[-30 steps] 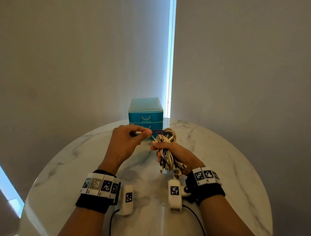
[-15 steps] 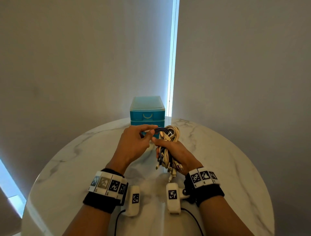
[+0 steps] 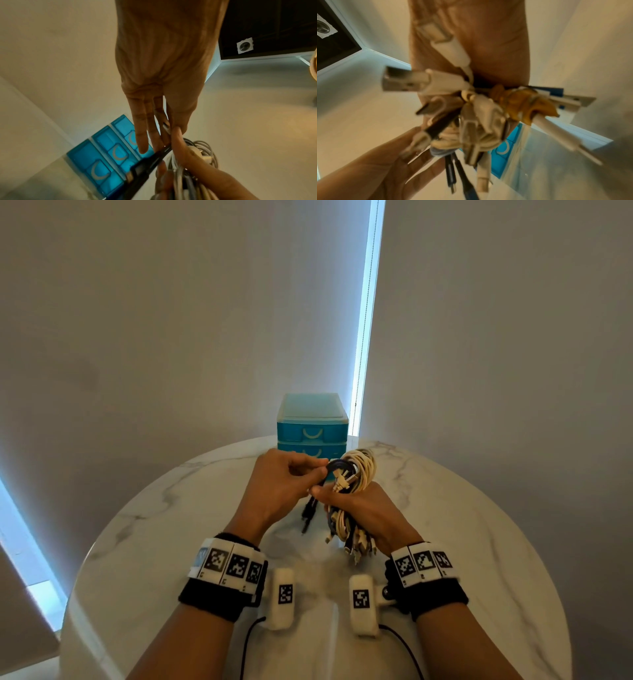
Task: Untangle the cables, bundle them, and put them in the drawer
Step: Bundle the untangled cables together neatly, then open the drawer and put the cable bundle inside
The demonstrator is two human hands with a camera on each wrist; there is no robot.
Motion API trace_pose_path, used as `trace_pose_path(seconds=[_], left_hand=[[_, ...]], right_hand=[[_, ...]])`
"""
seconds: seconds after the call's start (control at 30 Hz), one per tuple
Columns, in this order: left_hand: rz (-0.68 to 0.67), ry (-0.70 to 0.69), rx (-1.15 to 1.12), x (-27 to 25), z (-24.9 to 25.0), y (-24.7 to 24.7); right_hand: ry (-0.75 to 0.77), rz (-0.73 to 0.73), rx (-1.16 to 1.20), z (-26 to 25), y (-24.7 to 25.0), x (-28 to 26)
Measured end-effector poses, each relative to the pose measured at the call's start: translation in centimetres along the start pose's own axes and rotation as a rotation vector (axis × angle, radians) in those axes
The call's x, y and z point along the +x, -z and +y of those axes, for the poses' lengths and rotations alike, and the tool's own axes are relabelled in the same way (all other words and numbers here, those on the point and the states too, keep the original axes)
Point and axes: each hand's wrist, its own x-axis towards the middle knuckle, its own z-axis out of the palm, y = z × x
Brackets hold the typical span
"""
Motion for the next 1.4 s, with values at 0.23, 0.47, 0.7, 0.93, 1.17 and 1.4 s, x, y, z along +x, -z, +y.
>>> trace_pose_path(seconds=[0.23, 0.47, 0.7, 0.93, 1.17, 1.4], left_hand=[[-0.053, 0.086, -0.213, -0.1, -0.1, -0.3], [-0.045, 0.061, -0.014, 0.5, 0.6, -0.3], [-0.19, -0.009, 0.275, 2.0, 3.0, -0.4], [-0.224, -0.147, 0.426, 5.5, 3.0, -1.9], [0.016, -0.178, 1.086, 9.2, -1.9, 0.3], [-0.063, -0.14, 1.236, 9.6, -3.1, -1.5]], right_hand=[[0.072, -0.003, -0.025, 0.5, 0.3, 0.4], [0.058, 0.034, -0.022, 0.5, 0.0, 1.0], [0.041, 0.113, 0.154, 1.1, 0.0, 0.8], [-0.009, 0.152, 0.665, 1.5, 0.1, 0.9], [-0.198, 0.152, 0.985, 4.3, 1.7, 2.2], [-0.186, 0.105, 0.964, 5.3, 2.1, 3.5]])
